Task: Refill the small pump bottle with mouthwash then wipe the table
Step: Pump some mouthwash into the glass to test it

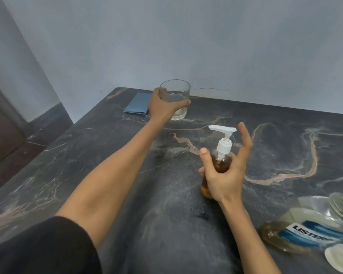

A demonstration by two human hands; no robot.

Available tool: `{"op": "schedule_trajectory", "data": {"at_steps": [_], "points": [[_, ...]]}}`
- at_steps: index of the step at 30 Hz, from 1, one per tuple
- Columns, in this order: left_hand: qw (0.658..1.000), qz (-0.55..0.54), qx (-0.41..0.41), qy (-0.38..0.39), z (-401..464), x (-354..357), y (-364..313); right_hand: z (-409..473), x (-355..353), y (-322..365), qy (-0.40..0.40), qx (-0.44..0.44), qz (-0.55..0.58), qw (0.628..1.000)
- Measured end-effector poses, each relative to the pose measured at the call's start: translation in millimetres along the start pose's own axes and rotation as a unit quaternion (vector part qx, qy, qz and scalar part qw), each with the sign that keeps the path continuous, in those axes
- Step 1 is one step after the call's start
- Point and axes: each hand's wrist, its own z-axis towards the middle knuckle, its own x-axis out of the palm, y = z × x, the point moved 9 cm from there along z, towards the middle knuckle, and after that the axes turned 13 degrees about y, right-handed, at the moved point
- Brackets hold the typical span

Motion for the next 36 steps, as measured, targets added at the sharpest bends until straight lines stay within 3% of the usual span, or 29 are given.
{"op": "schedule_trajectory", "data": {"at_steps": [6, 14, 23, 36], "points": [[0.998, -0.035, 0.058, 0.009, -112.4, -58.9, -24.7, -3.2, -2.3, 16.8, -0.017, -0.012, 0.088, 0.996], [0.995, -0.046, 0.082, 0.019, -242.1, -95.8, -9.3, -21.1, 26.7, 36.7, 0.073, 0.043, 0.1, 0.991], [0.996, -0.07, 0.055, -0.025, -263.3, -97.5, 28.6, -51.3, 50.9, 61.8, 0.157, 0.042, 0.061, 0.985], [0.995, -0.075, 0.035, -0.052, -263.2, -86.0, 32.2, -56.2, 68.0, 63.3, 0.189, 0.048, 0.005, 0.981]]}}
